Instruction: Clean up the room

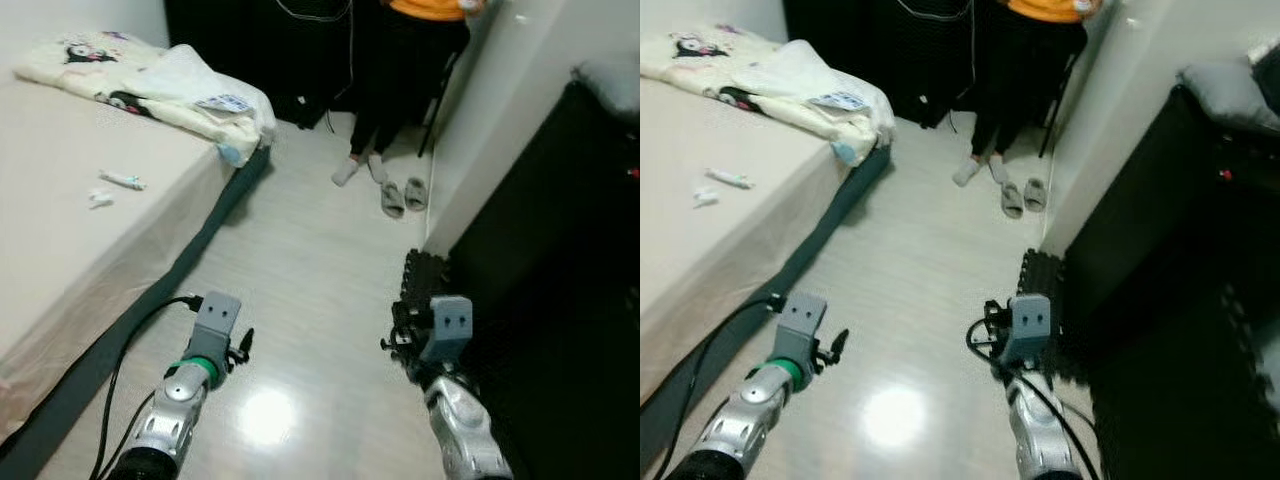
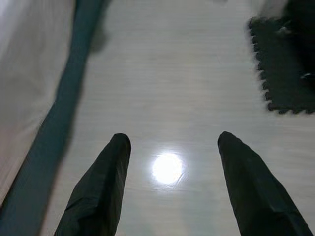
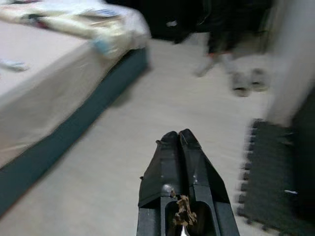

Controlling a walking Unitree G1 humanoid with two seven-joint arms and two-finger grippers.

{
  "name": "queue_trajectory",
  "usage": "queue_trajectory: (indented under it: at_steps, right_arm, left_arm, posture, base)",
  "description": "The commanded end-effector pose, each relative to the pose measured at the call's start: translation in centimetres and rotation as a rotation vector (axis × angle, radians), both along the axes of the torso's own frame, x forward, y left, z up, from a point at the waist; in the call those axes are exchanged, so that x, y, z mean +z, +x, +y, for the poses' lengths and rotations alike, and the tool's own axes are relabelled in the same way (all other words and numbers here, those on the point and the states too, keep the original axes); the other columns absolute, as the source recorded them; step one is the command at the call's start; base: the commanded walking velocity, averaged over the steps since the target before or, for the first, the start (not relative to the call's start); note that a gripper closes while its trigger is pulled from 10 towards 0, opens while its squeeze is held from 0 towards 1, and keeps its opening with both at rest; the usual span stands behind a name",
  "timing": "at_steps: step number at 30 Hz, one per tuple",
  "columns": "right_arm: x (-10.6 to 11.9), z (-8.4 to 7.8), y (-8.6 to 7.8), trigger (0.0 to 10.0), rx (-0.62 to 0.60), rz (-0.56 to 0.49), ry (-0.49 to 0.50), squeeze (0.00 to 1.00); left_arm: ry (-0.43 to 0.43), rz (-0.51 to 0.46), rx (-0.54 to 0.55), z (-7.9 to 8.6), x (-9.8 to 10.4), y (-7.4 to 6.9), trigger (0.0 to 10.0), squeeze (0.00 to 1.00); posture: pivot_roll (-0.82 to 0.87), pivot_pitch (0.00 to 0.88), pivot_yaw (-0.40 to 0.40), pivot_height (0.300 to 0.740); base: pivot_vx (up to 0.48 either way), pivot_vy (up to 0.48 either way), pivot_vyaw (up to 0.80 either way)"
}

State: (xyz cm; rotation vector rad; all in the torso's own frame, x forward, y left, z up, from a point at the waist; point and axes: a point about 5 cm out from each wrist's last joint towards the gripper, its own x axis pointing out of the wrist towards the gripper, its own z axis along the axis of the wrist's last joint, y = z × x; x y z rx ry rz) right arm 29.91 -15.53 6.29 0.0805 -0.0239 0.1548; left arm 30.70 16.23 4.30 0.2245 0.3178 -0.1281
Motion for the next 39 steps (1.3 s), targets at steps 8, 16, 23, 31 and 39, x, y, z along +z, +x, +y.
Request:
queue_trajectory:
  at_steps: [8, 16, 23, 31, 39]
  right_arm:
    - [-0.1, -0.3, 0.2, 10.0, -0.069, -0.015, 0.035, 0.00]
    - [-0.4, 0.6, -0.1, 10.0, -0.055, -0.009, 0.043, 0.00]
    - [-0.5, 0.4, 0.1, 10.0, -0.053, -0.011, 0.030, 0.00]
    - [-0.4, 0.6, 0.1, 10.0, -0.042, -0.014, 0.019, 0.00]
    - [-0.5, 1.0, 0.1, 10.0, -0.019, -0.017, 0.015, 0.00]
  left_arm:
    - [-0.024, -0.099, -0.108, -1.8, 2.5, 1.1, 10.0, 0.00]
    - [-0.031, -0.133, -0.132, -2.1, 3.5, 1.7, 10.0, 0.00]
    - [-0.020, -0.149, -0.129, -2.6, 3.4, 1.6, 10.0, 0.00]
    - [-0.003, -0.156, -0.117, -2.5, 3.3, 1.5, 10.0, 0.00]
    - [0.007, -0.149, -0.101, -2.4, 3.0, 1.4, 10.0, 0.00]
  posture:
    - [0.06, 0.030, 0.035, 0.729]
    - [0.06, 0.035, 0.043, 0.729]
    - [0.06, 0.039, 0.036, 0.729]
    - [0.06, 0.042, 0.022, 0.729]
    - [0.06, 0.045, 0.009, 0.729]
  base:
    - [0.000, 0.000, -0.79]
    - [0.000, 0.000, -0.79]
    - [0.000, 0.000, -0.64]
    - [0.346, 0.000, -0.14]
    - [0.461, 0.000, 0.00]
